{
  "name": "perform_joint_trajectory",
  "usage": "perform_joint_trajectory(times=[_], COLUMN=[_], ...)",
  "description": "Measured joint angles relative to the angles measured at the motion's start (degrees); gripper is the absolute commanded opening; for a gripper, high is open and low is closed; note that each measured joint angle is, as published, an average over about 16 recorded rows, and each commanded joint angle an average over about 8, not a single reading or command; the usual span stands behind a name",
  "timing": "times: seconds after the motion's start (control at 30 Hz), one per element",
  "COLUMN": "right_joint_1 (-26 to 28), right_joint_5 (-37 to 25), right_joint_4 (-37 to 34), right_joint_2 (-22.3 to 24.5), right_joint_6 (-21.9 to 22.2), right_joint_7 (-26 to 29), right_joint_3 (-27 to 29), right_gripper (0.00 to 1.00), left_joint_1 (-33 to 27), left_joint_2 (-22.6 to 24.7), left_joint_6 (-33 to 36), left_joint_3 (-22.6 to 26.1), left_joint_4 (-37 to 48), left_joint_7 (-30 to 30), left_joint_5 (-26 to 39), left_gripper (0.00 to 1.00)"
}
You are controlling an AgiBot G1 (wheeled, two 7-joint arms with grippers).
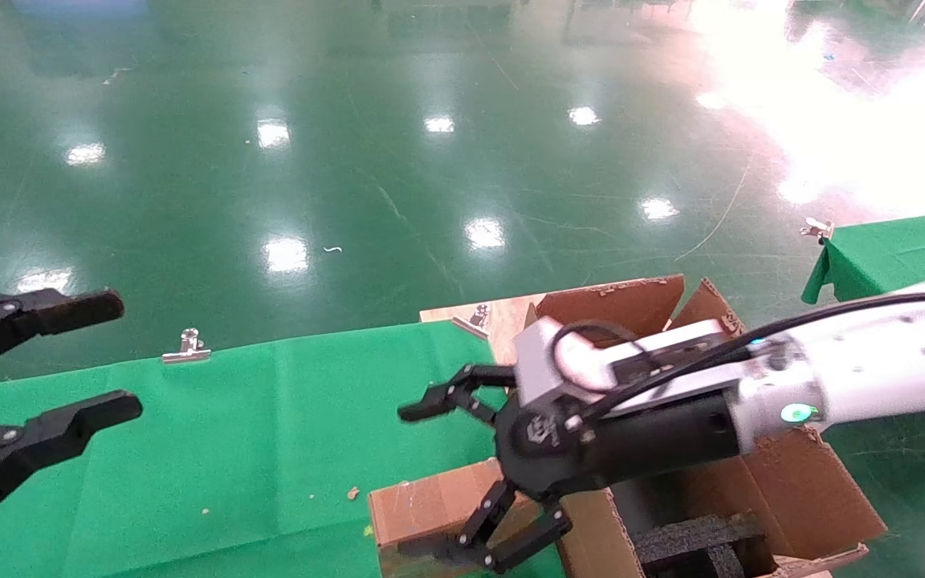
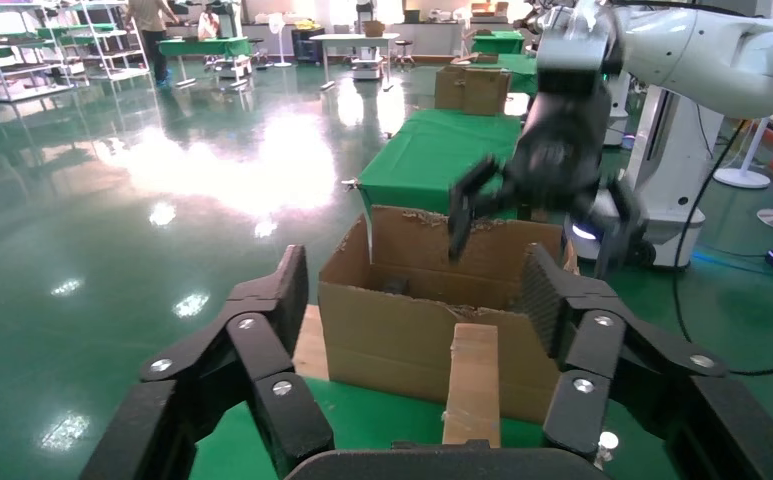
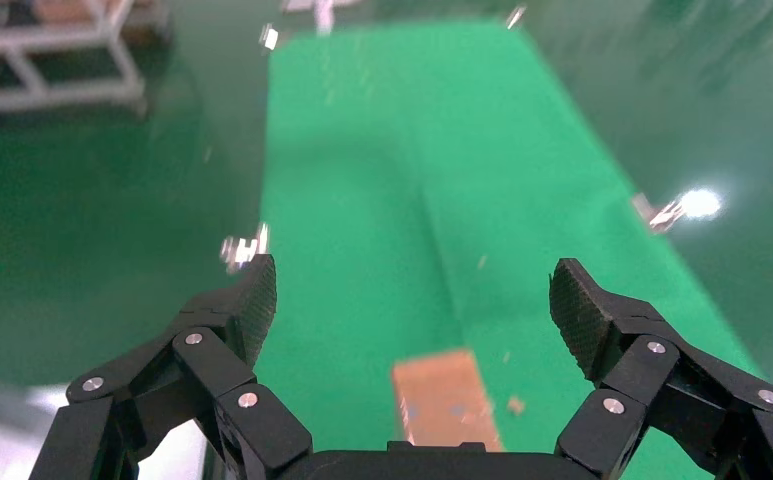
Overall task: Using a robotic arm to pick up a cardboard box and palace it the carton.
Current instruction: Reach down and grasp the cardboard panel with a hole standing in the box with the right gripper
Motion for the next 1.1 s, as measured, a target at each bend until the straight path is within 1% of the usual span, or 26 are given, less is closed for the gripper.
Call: perform_joint_trajectory(times=[0.17,0.33,0.53,0.77,0.8,1.03,1.07,1.1], right_joint_1=[5.7,11.3,17.1,22.2,22.8,25.8,26.1,26.3], right_joint_5=[-7.2,-12.9,-18.0,-22.0,-22.5,-23.9,-23.9,-23.9], right_joint_4=[-1.8,-4.0,-7.0,-11.0,-11.5,-14.9,-15.4,-15.8], right_joint_2=[-2.9,-5.9,-9.4,-13.1,-13.6,-16.4,-16.7,-17.0], right_joint_6=[-1.1,-1.5,-1.5,-1.4,-1.4,-1.2,-1.2,-1.2], right_joint_7=[0.9,1.0,0.0,-2.7,-3.1,-6.1,-6.5,-6.8], right_joint_3=[-6.4,-13.2,-20.9,-28.4,-29.4,-34.6,-35.1,-35.5], right_gripper=[1.0,1.0,1.0,1.0,1.0,1.0,1.0,1.0], left_joint_1=[0.0,0.0,0.0,0.0,0.0,0.0,0.0,0.0], left_joint_2=[0.0,0.0,0.0,0.0,0.0,0.0,0.0,0.0], left_joint_6=[0.0,0.0,0.0,0.0,0.0,0.0,0.0,0.0], left_joint_3=[0.0,0.0,0.0,0.0,0.0,0.0,0.0,0.0], left_joint_4=[0.0,0.0,0.0,0.0,0.0,0.0,0.0,0.0], left_joint_7=[0.0,0.0,0.0,0.0,0.0,0.0,0.0,0.0], left_joint_5=[0.0,0.0,0.0,0.0,0.0,0.0,0.0,0.0], left_gripper=[0.0,0.0,0.0,0.0,0.08,0.96,1.0,1.0])
